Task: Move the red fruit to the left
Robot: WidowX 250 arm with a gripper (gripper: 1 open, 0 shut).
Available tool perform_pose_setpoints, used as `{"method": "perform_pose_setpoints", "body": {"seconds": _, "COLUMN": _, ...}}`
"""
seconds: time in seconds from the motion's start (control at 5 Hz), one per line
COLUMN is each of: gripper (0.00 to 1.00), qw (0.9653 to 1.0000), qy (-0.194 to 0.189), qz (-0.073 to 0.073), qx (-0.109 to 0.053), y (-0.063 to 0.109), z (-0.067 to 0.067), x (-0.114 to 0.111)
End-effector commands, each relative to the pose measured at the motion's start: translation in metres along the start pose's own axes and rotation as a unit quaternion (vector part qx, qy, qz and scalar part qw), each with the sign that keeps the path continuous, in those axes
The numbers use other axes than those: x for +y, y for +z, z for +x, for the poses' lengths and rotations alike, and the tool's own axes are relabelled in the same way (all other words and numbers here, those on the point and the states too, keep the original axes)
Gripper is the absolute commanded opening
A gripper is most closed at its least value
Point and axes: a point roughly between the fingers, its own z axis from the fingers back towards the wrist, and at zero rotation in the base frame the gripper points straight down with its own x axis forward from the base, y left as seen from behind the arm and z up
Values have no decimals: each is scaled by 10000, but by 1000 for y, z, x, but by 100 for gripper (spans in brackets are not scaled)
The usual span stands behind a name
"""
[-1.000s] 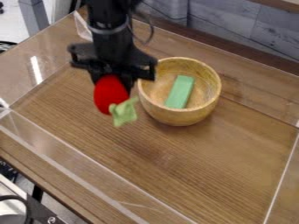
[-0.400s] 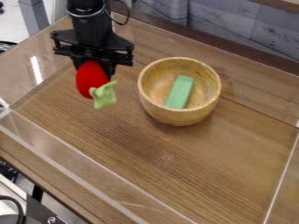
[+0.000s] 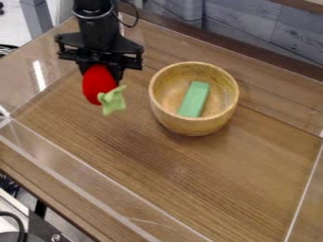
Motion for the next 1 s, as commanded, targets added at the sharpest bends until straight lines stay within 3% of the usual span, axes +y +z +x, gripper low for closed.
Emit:
{"method": "perform_pose_setpoints", "body": {"seconds": 0.0, "gripper": 0, "qw": 9998, "qy": -55, "qz": -2, "qx": -207, "y": 7, "z": 7, "x": 12}}
{"method": "perform_pose_setpoints", "body": {"seconds": 0.2, "gripper": 0, "qw": 9997, "qy": -173, "qz": -18, "qx": -165, "y": 3, "z": 4, "x": 19}}
{"method": "perform_pose_setpoints", "body": {"seconds": 0.6, "gripper": 0, "qw": 9999, "qy": -92, "qz": -49, "qx": -111, "y": -24, "z": 0, "x": 14}}
{"method": "perform_pose_setpoints", "body": {"seconds": 0.8, "gripper": 0, "qw": 9985, "qy": -492, "qz": -137, "qx": -178, "y": -16, "z": 9, "x": 28}}
